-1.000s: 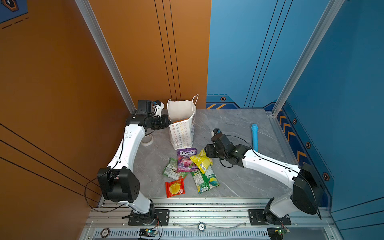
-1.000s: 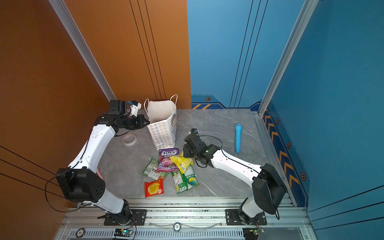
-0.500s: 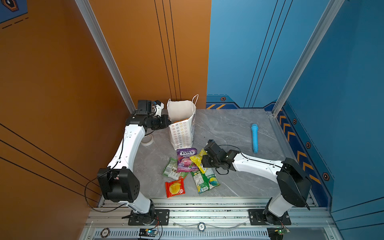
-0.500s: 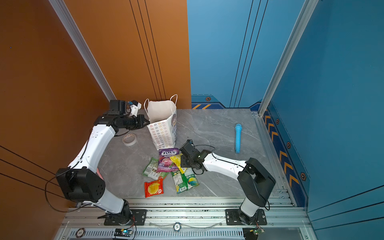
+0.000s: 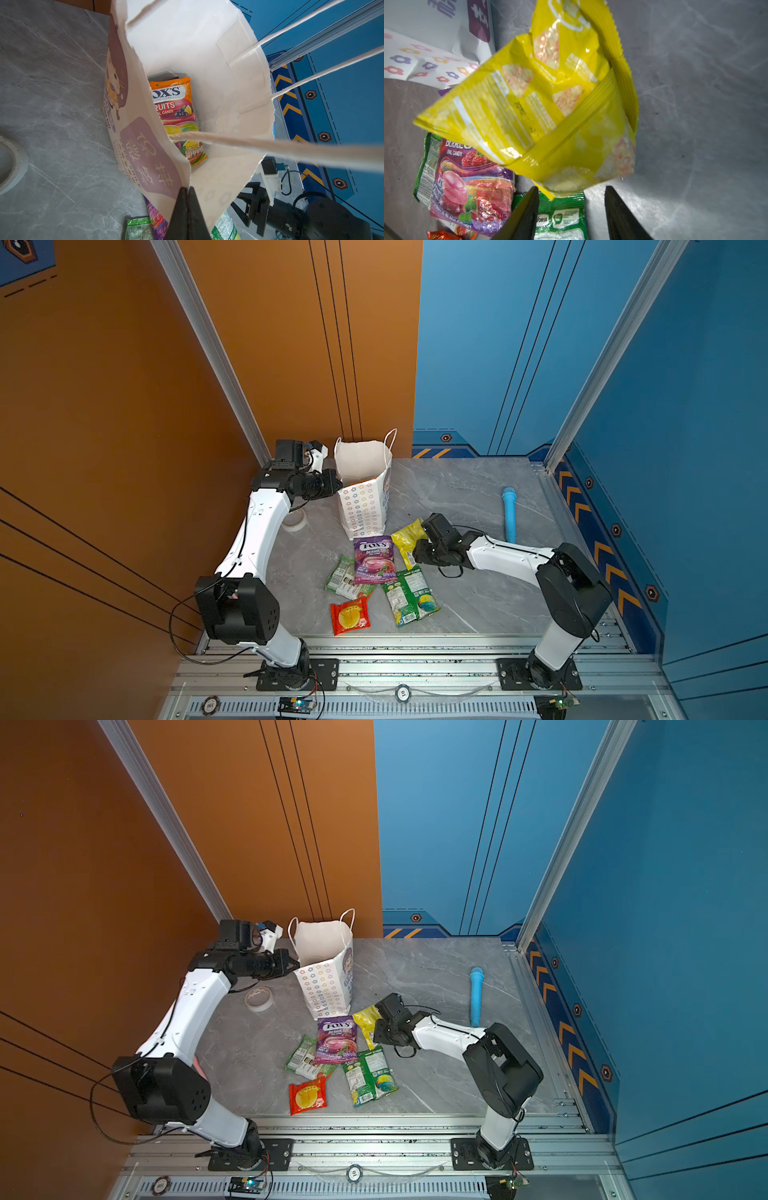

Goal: Place the snacks into the paper bag
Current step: 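Move the right gripper back toward the loose snack bags on the table, then lower the right gripper onto the green Fox's Spring Tea bag and grasp it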

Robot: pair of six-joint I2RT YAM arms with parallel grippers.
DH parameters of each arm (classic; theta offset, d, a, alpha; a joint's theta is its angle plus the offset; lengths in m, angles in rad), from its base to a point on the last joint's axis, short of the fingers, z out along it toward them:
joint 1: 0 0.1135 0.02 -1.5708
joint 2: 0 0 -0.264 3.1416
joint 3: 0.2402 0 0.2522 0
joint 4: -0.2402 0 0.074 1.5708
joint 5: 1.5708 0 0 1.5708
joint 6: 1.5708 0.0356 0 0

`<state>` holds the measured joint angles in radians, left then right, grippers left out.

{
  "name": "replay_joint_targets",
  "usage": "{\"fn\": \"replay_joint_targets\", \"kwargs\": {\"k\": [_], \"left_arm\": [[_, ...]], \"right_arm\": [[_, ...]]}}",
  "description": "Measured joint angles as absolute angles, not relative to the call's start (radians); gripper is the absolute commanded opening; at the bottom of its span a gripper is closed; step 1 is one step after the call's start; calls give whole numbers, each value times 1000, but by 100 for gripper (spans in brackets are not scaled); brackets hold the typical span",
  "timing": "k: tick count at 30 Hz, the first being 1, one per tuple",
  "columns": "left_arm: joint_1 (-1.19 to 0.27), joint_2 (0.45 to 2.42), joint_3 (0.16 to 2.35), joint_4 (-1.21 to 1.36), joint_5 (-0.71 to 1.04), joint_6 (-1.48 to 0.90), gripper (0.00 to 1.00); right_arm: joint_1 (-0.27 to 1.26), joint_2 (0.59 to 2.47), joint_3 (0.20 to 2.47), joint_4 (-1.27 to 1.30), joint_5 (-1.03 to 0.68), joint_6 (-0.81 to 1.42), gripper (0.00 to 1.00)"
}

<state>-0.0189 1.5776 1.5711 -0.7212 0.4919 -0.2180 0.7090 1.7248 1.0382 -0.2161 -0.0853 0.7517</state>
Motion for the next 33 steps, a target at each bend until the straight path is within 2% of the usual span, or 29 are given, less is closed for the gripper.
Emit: {"fn": "replay_joint_targets", "kwargs": {"k": [11,21,26,33], "left_arm": [[-19,1578,1571,-721,492,-218,2],[-19,1578,1571,-721,492,-218,2],[-19,1578,1571,-721,492,-218,2],[-21,1578,1571,-721,492,-218,2]], "right_arm": [[671,1489,777,-178,-262,714,66],[750,1428,680,-167,-343,714,74],[755,1446,679,-141,-364,712,75],[772,1506,679,-105,-371,715,68]]}}
